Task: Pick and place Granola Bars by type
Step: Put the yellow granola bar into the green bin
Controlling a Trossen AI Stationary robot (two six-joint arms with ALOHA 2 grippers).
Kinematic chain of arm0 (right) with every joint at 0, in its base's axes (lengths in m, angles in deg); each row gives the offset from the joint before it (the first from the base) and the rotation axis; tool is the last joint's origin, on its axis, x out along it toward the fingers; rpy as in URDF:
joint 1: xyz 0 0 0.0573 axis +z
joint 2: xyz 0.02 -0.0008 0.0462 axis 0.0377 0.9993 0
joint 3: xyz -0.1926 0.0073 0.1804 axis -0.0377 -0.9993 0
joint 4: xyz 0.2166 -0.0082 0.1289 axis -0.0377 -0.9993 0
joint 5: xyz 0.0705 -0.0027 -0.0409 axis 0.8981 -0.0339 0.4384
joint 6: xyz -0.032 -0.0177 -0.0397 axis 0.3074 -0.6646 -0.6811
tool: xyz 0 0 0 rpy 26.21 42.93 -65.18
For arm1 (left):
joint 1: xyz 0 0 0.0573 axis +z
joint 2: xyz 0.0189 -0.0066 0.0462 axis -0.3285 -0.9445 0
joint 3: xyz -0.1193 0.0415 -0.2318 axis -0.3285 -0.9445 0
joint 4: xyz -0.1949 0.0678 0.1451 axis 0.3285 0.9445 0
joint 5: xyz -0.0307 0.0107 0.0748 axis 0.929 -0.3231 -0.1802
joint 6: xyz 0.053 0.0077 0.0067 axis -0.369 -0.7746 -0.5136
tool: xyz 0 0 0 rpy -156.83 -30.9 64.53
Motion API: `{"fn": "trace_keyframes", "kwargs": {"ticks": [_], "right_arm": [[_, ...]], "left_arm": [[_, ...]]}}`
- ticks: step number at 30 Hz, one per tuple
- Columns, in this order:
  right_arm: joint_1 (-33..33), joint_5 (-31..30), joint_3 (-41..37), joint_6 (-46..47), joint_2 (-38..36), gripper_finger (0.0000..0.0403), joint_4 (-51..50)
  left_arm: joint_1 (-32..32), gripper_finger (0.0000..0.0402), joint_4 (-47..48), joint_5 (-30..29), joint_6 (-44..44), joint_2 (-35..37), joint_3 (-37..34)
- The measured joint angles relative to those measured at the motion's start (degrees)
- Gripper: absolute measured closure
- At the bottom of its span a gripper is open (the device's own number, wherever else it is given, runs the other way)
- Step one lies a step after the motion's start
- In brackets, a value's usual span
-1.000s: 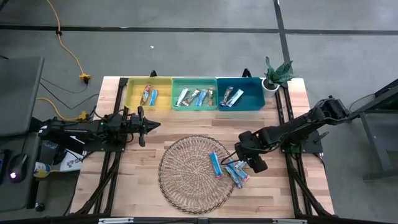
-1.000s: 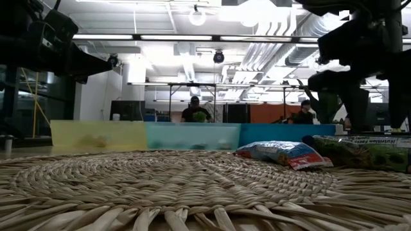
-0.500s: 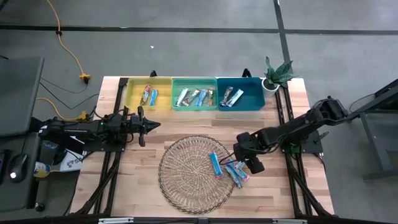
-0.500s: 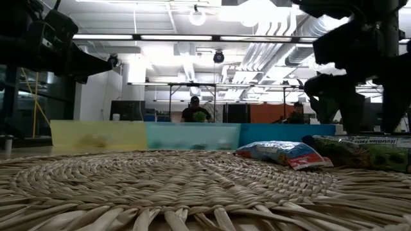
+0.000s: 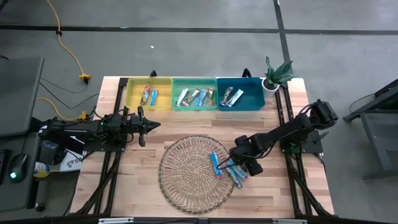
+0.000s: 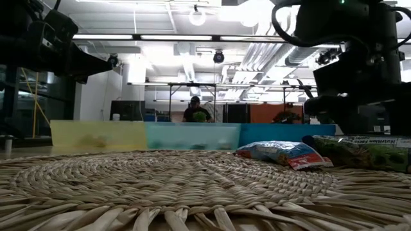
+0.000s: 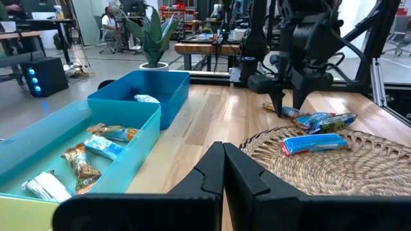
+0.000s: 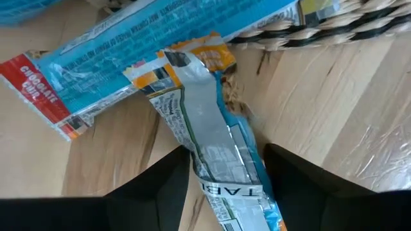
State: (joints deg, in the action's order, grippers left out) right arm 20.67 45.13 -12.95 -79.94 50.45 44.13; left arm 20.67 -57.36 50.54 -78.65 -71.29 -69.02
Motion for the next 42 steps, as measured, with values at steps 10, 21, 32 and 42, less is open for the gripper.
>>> {"fn": "trace_keyframes", "kwargs": {"ticks": [10, 21, 32, 42], "right_arm": [[0.04, -0.52, 0.01, 1.78, 1.08, 0.0212, -0.19], [-0.03, -2.55, -0.07, 8.26, 1.22, 0.0299, -0.12], [-3.73, -1.89, 6.5, 12.57, 1.57, 0.0353, -1.77], [-11.44, 0.18, 18.49, 11.32, 1.52, 0.0348, -6.98]], "left_arm": [[0.0, 0.0401, 0.02, 0.01, 0.01, -0.02, 0.0], [0.0, 0.0401, 0.01, 0.01, 0.01, -0.01, 0.0], [0.0, 0.0401, 0.0, 0.01, 0.01, -0.02, 0.0], [-0.01, 0.0401, 0.01, 0.01, 0.01, -0.01, 0.0]]}}
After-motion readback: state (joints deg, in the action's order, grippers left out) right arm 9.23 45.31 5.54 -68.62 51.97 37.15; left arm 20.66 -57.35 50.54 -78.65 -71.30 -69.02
